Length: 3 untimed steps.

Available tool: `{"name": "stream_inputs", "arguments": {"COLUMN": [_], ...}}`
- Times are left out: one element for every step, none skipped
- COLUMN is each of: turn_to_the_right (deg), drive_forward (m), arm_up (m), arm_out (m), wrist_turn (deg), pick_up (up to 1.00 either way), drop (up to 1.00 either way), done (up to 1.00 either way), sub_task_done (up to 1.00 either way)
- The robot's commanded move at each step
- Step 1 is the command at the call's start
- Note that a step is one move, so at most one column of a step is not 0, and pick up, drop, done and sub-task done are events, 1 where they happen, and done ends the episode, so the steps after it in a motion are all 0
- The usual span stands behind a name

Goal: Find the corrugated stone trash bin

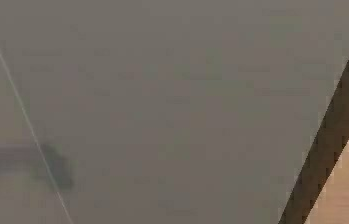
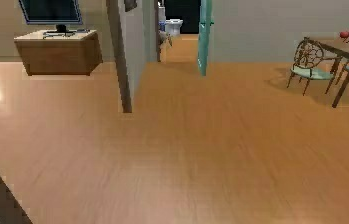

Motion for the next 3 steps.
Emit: {"name": "stream_inputs", "arguments": {"turn_to_the_right": [45.0,45.0,0.0], "drive_forward": [0.00,0.00,1.00], "arm_up": [0.00,0.00,0.00], "arm_out": [0.00,0.00,0.00], "wrist_turn": [0.0,0.0,0.0], "pick_up": [0.00,0.00,0.00], "drop": [0.00,0.00,0.00], "done": [0.00,0.00,0.00], "sub_task_done": [0.00,0.00,0.00]}}
